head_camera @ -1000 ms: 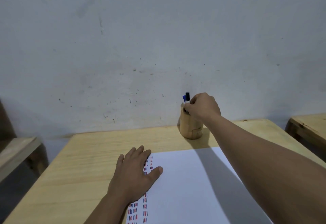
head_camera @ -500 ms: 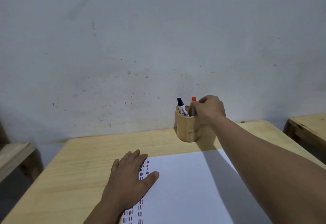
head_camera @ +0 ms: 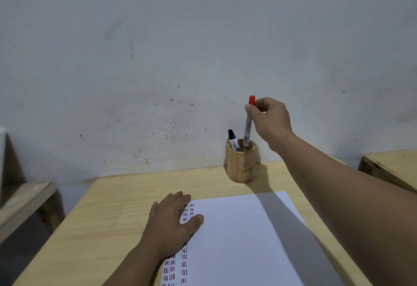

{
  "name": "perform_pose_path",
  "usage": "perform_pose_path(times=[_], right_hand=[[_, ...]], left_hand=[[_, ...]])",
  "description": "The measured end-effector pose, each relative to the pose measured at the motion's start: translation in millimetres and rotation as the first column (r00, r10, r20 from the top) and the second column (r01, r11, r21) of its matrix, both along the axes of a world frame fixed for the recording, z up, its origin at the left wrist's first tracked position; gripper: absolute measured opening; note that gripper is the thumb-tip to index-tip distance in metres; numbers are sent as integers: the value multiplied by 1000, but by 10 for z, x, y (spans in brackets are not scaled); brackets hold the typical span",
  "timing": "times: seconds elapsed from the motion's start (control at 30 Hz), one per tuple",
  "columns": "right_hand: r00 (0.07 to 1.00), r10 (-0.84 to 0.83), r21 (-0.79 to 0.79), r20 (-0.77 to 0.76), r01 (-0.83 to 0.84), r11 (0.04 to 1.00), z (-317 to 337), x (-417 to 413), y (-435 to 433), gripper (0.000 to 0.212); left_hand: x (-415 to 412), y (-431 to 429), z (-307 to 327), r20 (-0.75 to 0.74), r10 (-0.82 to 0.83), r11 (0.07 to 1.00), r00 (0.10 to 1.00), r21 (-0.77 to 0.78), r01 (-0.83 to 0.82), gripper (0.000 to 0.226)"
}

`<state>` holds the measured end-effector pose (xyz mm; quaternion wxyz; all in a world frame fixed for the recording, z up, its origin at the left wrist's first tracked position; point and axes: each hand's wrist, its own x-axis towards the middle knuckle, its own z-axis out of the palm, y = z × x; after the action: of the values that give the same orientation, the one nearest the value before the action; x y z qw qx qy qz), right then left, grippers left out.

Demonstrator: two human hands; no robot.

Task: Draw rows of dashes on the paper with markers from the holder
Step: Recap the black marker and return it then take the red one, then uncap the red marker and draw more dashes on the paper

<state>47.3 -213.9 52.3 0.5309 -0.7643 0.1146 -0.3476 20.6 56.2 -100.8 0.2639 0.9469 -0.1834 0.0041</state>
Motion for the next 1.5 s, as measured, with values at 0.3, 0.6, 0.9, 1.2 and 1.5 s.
perform_pose_path(times=[0.3, 0.6, 0.9, 1.2, 1.5], right_hand=[[965, 252, -440, -79, -260, 859, 160, -693, 607, 25], [903, 338, -550, -264, -429, 717, -141, -1300, 970, 25], [951, 213, -591, -226, -308, 746, -233, -1590, 919, 39], [916, 364, 307, -167, -303, 902, -170, -1770, 1050, 37], [882, 464, 538, -82, -353, 765, -212, -1675, 1093, 22]], left_hand=[[-247, -163, 827, 3, 21, 885, 1000, -465, -17, 54], [-737, -202, 1383, 83, -88, 697, 993, -707, 121, 19], [-966, -35, 1214, 47, -30, 796, 998, -602, 53, 9], [-1073, -92, 1183, -15, 27, 644, 1000, -764, -28, 5], [-1045, -144, 1092, 74, -30, 810, 997, -583, 68, 10]])
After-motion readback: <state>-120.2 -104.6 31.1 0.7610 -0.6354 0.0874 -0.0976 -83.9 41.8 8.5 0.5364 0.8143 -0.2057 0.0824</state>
